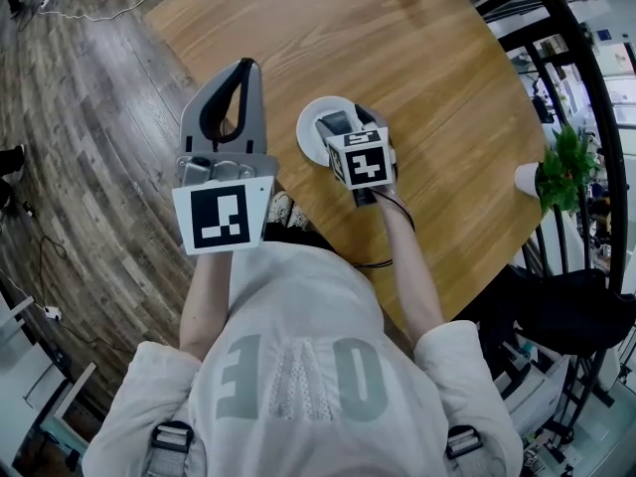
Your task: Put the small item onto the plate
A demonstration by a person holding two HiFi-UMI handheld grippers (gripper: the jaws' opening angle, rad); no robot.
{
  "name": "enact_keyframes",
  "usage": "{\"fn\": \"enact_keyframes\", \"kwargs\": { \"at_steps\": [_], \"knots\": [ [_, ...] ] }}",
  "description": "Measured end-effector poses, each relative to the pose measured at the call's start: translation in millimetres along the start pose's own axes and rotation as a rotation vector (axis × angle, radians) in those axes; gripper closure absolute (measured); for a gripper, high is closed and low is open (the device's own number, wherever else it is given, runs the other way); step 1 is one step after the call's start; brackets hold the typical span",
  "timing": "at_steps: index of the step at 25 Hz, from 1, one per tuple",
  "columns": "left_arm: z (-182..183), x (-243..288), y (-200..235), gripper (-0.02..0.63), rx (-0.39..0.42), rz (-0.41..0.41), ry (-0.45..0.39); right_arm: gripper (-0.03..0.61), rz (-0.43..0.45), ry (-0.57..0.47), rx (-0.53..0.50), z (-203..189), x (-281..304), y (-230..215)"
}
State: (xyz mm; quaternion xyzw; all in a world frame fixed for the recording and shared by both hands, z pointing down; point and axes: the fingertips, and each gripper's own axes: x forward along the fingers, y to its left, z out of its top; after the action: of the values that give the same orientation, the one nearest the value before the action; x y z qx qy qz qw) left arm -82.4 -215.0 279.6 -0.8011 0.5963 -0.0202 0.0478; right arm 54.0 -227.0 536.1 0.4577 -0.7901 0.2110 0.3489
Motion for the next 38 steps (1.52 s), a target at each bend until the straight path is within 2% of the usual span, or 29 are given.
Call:
{"fn": "enact_keyframes", "kwargs": {
  "at_steps": [3, 9, 13, 15, 16, 17, 20, 25, 38],
  "knots": [
    [8, 2, -1, 0.604, 0.004, -0.009, -0.021, 0.268, -0.041, -0.150, 0.020, 47, -31, -11],
    [31, 3, -12, 0.604, 0.010, -0.048, -0.074, 0.268, -0.039, -0.601, 0.213, 133, -132, -23],
    [43, 4, -24, 0.604, 0.016, -0.084, -0.103, 0.278, -0.077, -0.896, 0.218, 161, -215, -23],
    [48, 4, -29, 0.604, 0.015, -0.103, -0.118, 0.418, -0.114, -0.998, 0.224, 163, -248, -23],
    [50, 4, -32, 0.604, 0.012, -0.112, -0.125, 0.455, -0.131, -1.034, 0.227, 162, -261, -23],
    [52, 3, -35, 0.604, 0.007, -0.120, -0.130, 0.502, -0.147, -1.060, 0.225, 159, -270, -22],
    [57, 3, -41, 0.604, -0.005, -0.135, -0.142, 0.556, -0.211, -1.083, 0.174, 149, -286, -20],
    [63, 3, -47, 0.604, -0.005, -0.149, -0.159, 0.561, -0.271, -1.034, 0.072, 140, -285, -10],
    [74, 0, -53, 0.604, 0.007, -0.185, -0.191, 0.561, -0.254, -1.025, 0.072, 143, -281, -4]
  ]
}}
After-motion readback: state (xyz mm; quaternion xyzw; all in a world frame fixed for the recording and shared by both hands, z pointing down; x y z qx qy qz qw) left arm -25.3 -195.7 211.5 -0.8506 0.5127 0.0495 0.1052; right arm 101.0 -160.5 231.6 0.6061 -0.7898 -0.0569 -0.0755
